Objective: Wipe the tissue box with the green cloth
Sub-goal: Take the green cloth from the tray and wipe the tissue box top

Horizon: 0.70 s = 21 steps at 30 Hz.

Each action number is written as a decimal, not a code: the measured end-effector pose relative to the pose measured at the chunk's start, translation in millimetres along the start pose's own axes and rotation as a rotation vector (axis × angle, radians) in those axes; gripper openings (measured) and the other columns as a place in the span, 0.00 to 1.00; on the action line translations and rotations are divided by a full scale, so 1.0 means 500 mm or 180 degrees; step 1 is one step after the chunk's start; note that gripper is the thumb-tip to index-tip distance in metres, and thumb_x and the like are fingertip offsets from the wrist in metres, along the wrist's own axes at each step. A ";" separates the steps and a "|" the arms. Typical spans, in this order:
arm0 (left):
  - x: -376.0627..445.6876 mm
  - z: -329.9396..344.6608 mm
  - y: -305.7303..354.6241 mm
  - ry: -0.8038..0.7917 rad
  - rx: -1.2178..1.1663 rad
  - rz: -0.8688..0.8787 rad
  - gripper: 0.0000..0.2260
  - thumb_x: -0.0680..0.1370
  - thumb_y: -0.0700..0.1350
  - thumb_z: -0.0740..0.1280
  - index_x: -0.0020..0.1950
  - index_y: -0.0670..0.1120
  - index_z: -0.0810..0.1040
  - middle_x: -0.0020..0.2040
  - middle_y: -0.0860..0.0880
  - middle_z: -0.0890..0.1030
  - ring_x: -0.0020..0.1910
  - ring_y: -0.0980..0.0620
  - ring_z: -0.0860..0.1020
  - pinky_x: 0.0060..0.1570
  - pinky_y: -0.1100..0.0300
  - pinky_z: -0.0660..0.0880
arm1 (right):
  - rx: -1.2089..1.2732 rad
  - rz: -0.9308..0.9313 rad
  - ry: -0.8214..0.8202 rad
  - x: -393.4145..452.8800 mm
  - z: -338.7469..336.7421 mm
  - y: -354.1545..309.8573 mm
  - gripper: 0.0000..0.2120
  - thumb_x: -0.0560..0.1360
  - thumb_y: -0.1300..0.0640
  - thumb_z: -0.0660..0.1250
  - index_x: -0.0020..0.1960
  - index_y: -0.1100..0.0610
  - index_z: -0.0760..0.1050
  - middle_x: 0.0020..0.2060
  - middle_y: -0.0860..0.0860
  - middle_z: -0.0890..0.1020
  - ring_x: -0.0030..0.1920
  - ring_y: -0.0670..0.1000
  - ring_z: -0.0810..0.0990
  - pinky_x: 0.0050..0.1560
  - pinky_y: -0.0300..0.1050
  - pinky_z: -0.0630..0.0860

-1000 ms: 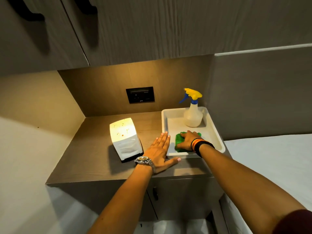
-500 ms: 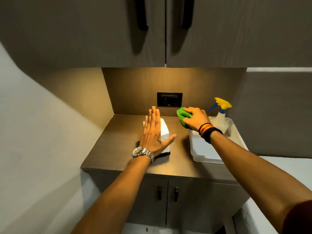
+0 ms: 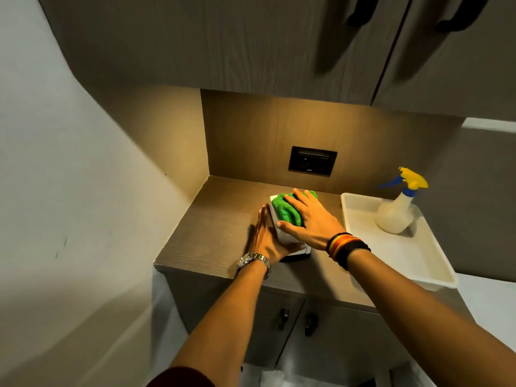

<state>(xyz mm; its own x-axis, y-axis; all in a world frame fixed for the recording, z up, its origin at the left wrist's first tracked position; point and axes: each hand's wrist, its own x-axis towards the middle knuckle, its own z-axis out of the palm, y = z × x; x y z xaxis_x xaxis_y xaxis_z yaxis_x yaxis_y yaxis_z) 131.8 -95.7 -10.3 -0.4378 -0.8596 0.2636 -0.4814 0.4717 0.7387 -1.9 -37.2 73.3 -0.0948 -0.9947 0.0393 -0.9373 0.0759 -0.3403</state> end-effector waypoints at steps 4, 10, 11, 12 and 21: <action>0.009 0.010 0.001 0.0163 -0.0435 0.0025 0.49 0.56 0.64 0.81 0.71 0.56 0.62 0.60 0.58 0.76 0.48 0.67 0.75 0.39 0.81 0.69 | 0.0262 -0.0086 0.0141 -0.005 0.008 0.011 0.34 0.77 0.35 0.58 0.79 0.44 0.55 0.81 0.50 0.54 0.80 0.56 0.49 0.77 0.57 0.50; 0.025 0.019 0.009 0.0049 -0.0295 -0.0222 0.60 0.54 0.65 0.81 0.78 0.52 0.53 0.70 0.49 0.71 0.59 0.49 0.77 0.44 0.67 0.76 | 0.0485 -0.0018 0.0203 0.003 -0.017 0.032 0.26 0.79 0.45 0.57 0.77 0.46 0.62 0.79 0.53 0.60 0.79 0.58 0.55 0.75 0.55 0.53; 0.029 0.019 0.017 -0.0007 -0.0231 -0.0272 0.63 0.54 0.66 0.81 0.79 0.50 0.51 0.72 0.47 0.68 0.62 0.47 0.76 0.48 0.58 0.80 | 0.0527 0.0051 0.0249 0.008 -0.023 0.037 0.26 0.79 0.45 0.57 0.77 0.46 0.63 0.79 0.54 0.61 0.79 0.58 0.56 0.75 0.55 0.53; 0.033 0.022 0.026 -0.0026 -0.0168 -0.0300 0.64 0.54 0.65 0.82 0.80 0.49 0.50 0.73 0.46 0.67 0.64 0.45 0.75 0.51 0.52 0.81 | 0.0546 0.0142 0.0284 0.014 -0.028 0.041 0.26 0.79 0.45 0.56 0.77 0.46 0.63 0.79 0.55 0.61 0.79 0.59 0.56 0.76 0.56 0.54; 0.010 0.032 0.022 0.0087 -0.0289 -0.0198 0.62 0.58 0.59 0.84 0.79 0.53 0.44 0.73 0.44 0.66 0.65 0.43 0.75 0.56 0.50 0.79 | 0.0244 -0.0200 0.0240 0.009 -0.011 0.017 0.24 0.80 0.50 0.56 0.75 0.48 0.67 0.78 0.52 0.63 0.79 0.57 0.56 0.76 0.58 0.53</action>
<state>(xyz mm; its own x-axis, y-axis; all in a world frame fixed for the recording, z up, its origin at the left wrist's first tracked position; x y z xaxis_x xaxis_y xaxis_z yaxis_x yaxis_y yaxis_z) 112.2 -91.5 -10.8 -0.3877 -0.8923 0.2314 -0.4358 0.3986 0.8070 -12.4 -40.4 75.9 -0.0643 -0.9891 0.1323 -0.9141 0.0051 -0.4056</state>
